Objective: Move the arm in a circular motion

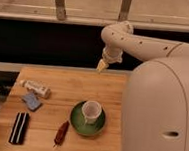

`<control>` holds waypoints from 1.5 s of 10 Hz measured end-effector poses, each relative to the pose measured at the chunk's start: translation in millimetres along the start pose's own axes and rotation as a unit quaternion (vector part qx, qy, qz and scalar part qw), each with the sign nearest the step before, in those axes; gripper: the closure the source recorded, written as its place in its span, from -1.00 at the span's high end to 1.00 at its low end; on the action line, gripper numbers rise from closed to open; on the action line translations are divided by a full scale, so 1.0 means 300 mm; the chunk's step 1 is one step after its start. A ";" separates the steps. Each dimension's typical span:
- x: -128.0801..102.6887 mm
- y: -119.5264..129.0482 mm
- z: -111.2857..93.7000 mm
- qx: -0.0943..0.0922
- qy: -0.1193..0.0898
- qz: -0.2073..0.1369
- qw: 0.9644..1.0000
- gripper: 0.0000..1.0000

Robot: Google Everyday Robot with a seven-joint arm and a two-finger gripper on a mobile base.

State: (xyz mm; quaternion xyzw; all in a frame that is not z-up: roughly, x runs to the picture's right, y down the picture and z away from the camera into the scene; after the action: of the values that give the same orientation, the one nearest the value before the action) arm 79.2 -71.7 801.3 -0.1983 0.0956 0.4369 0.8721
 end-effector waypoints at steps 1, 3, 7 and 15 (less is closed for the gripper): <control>0.003 0.053 -0.008 -0.010 -0.003 -0.017 1.000 0.60; 0.055 0.201 -0.034 -0.037 -0.006 -0.049 0.998 0.60; 0.236 0.486 -0.102 -0.081 -0.005 -0.094 0.992 0.60; 0.481 0.489 -0.125 -0.055 0.010 -0.019 0.998 0.60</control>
State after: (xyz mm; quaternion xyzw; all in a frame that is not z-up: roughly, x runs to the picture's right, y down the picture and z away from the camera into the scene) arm 48.8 95.8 679.9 -0.2523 0.0766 0.4226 0.8671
